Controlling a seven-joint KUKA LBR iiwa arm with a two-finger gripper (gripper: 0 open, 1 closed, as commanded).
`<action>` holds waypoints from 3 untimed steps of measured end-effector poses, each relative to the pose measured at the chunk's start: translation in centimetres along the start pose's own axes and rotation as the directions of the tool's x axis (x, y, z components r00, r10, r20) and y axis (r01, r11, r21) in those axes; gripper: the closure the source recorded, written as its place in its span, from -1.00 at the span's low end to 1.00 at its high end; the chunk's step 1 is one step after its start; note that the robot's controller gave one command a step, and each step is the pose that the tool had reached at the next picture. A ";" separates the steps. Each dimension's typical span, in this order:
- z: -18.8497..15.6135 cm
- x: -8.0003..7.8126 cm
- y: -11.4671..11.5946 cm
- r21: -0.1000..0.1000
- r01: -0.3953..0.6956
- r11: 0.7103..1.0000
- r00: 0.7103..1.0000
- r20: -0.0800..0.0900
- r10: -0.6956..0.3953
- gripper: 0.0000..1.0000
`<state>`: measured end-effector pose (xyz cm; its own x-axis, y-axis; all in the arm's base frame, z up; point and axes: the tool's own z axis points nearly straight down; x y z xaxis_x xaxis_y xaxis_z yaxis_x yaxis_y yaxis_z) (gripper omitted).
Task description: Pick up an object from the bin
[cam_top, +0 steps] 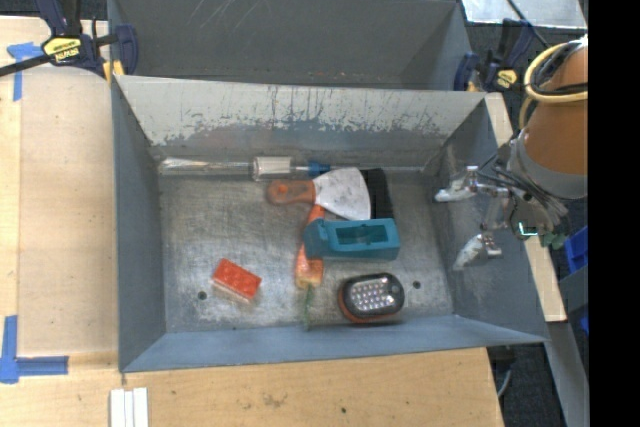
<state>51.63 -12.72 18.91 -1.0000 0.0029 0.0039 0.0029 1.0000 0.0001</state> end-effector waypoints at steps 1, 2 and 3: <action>-0.4 -0.2 0.0 0.001 0.003 1.000 1.000 0.007 -0.003 -1.00; 4.3 -2.8 1.8 0.003 -0.015 1.000 1.000 0.015 0.014 -1.00; 8.9 -6.0 3.5 0.002 0.125 0.992 0.992 0.010 -0.125 -1.00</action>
Offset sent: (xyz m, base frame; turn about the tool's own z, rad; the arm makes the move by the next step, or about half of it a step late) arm 0.0500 0.0390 -0.1003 0.0272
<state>57.65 -9.21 10.03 -0.9925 -0.1221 -0.0060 -0.1220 0.9925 -0.0016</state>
